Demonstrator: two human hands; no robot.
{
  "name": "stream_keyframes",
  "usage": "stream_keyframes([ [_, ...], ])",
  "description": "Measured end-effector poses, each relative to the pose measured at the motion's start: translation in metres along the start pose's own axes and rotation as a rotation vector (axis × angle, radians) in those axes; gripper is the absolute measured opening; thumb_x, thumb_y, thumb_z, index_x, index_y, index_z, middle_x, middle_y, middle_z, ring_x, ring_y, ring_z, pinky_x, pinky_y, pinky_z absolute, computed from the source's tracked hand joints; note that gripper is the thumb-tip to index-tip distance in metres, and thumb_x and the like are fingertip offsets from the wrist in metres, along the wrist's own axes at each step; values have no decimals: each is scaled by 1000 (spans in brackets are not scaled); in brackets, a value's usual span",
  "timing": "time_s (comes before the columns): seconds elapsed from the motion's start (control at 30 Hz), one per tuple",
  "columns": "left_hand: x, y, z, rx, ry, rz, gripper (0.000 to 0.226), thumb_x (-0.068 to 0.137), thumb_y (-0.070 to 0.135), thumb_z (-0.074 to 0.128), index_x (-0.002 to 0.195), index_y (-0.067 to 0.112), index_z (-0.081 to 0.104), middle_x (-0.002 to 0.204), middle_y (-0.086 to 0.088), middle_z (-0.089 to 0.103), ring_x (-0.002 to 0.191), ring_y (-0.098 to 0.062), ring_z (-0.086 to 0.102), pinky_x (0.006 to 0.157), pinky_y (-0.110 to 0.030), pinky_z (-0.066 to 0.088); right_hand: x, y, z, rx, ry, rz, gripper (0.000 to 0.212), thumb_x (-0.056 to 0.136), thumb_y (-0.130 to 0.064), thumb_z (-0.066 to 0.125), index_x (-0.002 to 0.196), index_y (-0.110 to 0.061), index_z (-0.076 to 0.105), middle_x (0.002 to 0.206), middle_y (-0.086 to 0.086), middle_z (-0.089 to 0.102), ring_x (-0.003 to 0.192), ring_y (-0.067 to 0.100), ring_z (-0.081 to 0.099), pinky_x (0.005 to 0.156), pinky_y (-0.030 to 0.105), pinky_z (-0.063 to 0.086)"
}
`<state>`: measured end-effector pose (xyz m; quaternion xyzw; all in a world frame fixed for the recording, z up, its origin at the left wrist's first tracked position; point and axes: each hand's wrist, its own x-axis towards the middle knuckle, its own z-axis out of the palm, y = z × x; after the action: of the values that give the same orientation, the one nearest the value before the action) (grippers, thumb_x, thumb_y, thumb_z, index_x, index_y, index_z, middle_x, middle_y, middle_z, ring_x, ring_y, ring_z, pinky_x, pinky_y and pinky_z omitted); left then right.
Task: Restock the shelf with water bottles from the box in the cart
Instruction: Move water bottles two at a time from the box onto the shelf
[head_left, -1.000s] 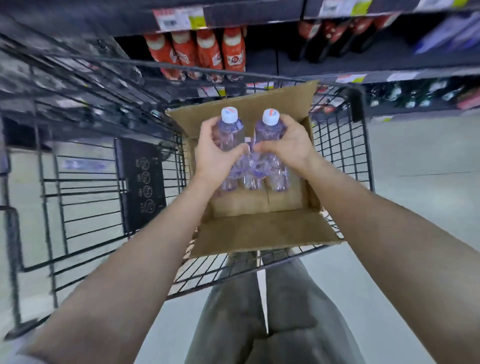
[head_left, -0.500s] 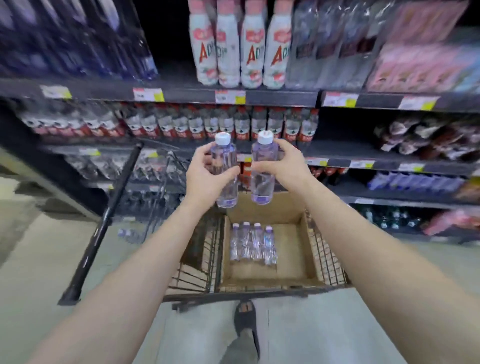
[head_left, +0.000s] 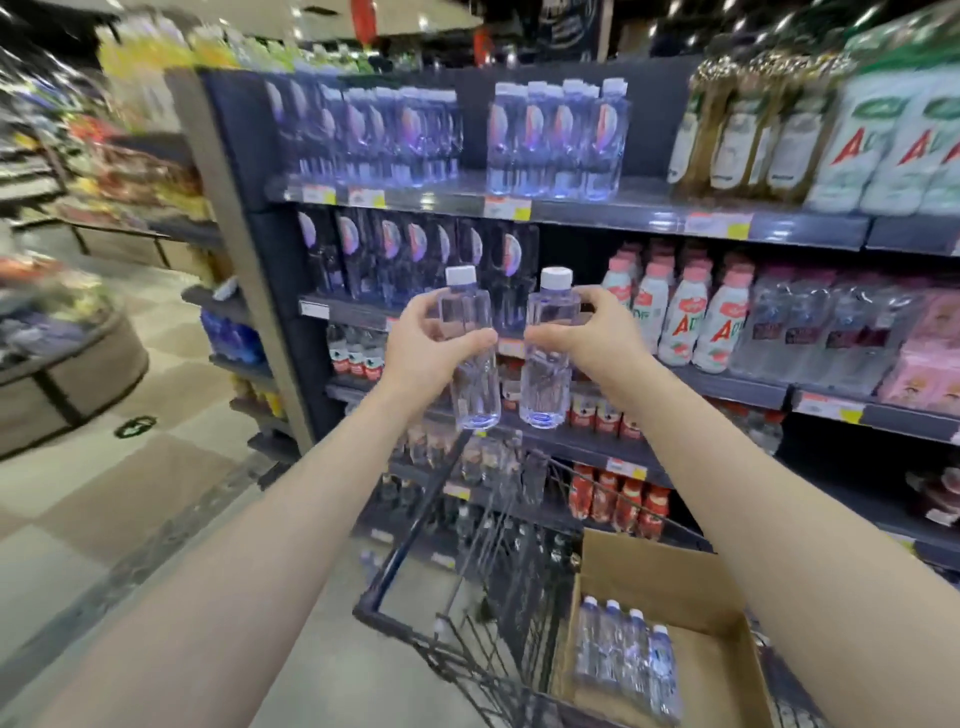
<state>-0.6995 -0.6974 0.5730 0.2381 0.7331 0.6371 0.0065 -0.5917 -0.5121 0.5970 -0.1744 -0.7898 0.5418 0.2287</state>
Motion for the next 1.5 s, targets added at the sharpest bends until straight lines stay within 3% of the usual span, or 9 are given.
stream_keyframes([
  [0.07, 18, 4, -38, -6, 36, 10, 71, 74, 37, 94, 129, 41, 49, 111, -2, 72, 102, -16, 71, 90, -38, 60, 12, -31, 33, -10, 10, -40, 60, 72, -27, 93, 122, -24, 60, 107, -2, 71, 93, 14, 70, 78, 30, 57],
  [0.23, 76, 5, -136, -20, 46, 73, 63, 73, 32, 95, 119, 48, 55, 114, -10, 75, 97, -10, 75, 91, -41, 63, 51, -94, 115, 9, 26, -139, 65, 74, -27, 93, 126, -32, 55, 110, -11, 64, 90, 6, 65, 68, 17, 51],
  [0.4, 147, 2, -222, 31, 18, 154, 78, 62, 47, 97, 127, 46, 54, 110, -2, 75, 106, -15, 72, 96, -48, 60, 98, -144, 194, 24, 74, -174, 90, 65, -35, 97, 143, -27, 52, 119, -1, 67, 107, 23, 69, 96, 45, 56],
  [0.67, 248, 4, -296, 10, -75, 204, 84, 53, 62, 91, 126, 53, 50, 110, 2, 76, 109, -17, 71, 98, -50, 58, 170, -194, 273, 3, 121, -185, 85, 70, -30, 95, 142, -23, 52, 126, -3, 61, 98, 12, 67, 78, 29, 53],
  [0.87, 317, -13, -294, -24, -135, 215, 80, 66, 50, 95, 133, 48, 51, 114, -1, 74, 110, -13, 68, 101, -49, 57, 226, -196, 279, -24, 212, -181, 92, 63, -38, 96, 143, -24, 52, 134, 0, 60, 101, 19, 69, 92, 44, 57],
  [1.0, 364, -23, -269, -28, -203, 224, 80, 71, 45, 94, 139, 43, 50, 115, 0, 74, 113, -11, 66, 105, -50, 53, 268, -193, 265, -64, 260, -191, 86, 70, -32, 95, 144, -21, 53, 130, -1, 56, 102, 18, 61, 75, 29, 48],
  [1.13, 419, -26, -232, -37, -253, 235, 81, 71, 42, 94, 139, 41, 50, 115, -3, 73, 109, -16, 69, 97, -51, 59, 321, -187, 245, -63, 316, -188, 87, 71, -32, 94, 146, -21, 51, 134, -4, 54, 115, 21, 58, 88, 35, 46],
  [1.33, 490, -29, -189, -40, -323, 272, 79, 74, 42, 93, 141, 40, 50, 115, -2, 74, 103, -12, 70, 91, -39, 59, 390, -182, 219, -67, 383, -160, 70, 69, -33, 95, 124, -20, 54, 110, -3, 64, 95, 13, 65, 70, 26, 45],
  [1.5, 530, -36, -167, -59, -369, 295, 82, 75, 41, 92, 144, 38, 48, 110, 2, 78, 108, -16, 72, 88, -39, 61, 437, -177, 208, -122, 403, -162, 70, 63, -38, 96, 118, -22, 55, 115, 2, 68, 107, 22, 67, 80, 32, 50],
])
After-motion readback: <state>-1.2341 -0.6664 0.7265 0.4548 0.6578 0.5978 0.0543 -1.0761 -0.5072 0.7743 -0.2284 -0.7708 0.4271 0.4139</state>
